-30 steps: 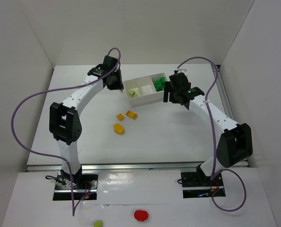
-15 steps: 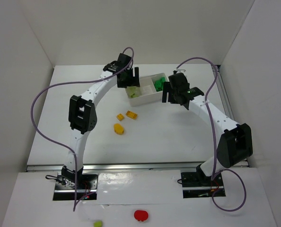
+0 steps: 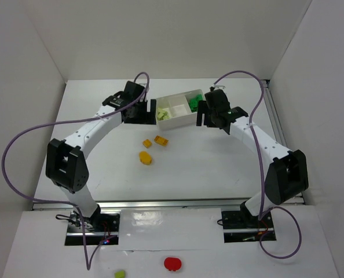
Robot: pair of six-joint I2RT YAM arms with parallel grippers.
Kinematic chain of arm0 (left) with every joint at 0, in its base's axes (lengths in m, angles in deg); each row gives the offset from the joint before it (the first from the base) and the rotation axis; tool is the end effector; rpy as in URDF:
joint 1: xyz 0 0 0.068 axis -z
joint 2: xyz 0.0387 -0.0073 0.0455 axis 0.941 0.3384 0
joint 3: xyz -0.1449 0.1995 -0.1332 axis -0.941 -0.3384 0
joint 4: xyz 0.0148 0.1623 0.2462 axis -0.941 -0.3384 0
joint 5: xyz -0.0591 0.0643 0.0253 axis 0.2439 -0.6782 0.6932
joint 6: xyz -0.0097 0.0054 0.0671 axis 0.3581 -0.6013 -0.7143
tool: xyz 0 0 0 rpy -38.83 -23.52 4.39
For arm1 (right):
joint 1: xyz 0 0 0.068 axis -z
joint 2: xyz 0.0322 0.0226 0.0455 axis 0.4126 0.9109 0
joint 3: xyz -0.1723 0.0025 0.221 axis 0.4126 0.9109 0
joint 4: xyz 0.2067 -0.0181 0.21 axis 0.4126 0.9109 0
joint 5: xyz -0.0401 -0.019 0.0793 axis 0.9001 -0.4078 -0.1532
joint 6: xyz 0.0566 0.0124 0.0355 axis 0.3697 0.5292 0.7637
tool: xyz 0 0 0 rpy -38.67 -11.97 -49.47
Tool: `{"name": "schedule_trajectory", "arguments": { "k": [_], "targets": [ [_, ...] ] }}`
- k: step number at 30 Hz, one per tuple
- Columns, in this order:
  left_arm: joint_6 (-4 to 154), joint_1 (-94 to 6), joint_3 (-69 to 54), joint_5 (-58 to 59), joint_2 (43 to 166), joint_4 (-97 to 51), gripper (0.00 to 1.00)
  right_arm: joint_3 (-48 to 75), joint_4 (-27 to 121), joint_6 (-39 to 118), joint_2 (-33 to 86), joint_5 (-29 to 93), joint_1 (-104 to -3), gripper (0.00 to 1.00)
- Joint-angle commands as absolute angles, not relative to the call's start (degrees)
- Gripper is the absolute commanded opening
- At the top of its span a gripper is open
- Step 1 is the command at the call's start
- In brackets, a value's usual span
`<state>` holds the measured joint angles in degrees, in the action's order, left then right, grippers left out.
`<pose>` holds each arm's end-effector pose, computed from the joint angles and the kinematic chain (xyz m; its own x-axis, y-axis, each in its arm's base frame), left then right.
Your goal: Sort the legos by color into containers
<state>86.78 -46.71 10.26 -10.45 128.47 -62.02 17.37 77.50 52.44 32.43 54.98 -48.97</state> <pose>0.4032 -0.1724 0.3025 -0.7554 -0.1084 -0.6463 0.0706 0.9670 -0.2448 0.3513 0.1447 0.2796 -0.6950 0.0435 -0.7177 0.0061 0.9985 0.0546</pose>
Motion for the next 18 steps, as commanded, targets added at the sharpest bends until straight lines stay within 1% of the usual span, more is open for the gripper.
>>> {"name": "schedule_trajectory", "arguments": {
  "k": [1, 3, 5, 9, 11, 15, 18],
  "targets": [
    [84.2, -46.1, 2.1, -9.6, 129.2, -60.4, 0.95, 16.2, 75.9, 52.9, 33.5, 54.6, -49.5, 0.84],
    [84.8, -46.0, 0.0, -8.9, 129.2, -59.0, 0.94, 15.6, 75.3, 52.9, 34.2, 54.1, -49.5, 0.84],
    [84.8, -46.0, -2.6, -8.9, 129.8, -57.3, 0.90, 15.6, 75.3, 52.9, 34.2, 54.1, -50.0, 0.84],
    [84.1, -46.0, -2.6, -8.3, 132.5, -55.0, 0.83, 15.6, 75.3, 52.9, 34.2, 54.1, -50.0, 0.84],
    [84.1, -46.0, -2.1, -7.6, 134.1, -55.0, 0.83, 15.6, 75.3, 52.9, 34.2, 54.1, -50.0, 0.84],
    [84.1, -45.5, -1.1, -8.5, 137.9, -55.0, 0.79, 15.6, 75.3, 52.9, 33.6, 54.6, -50.0, 0.84],
    [85.4, -45.5, -0.5, -10.3, 140.0, -55.0, 0.73, 15.6, 75.3, 52.9, 33.6, 54.6, -50.0, 0.84]
  ]
}}
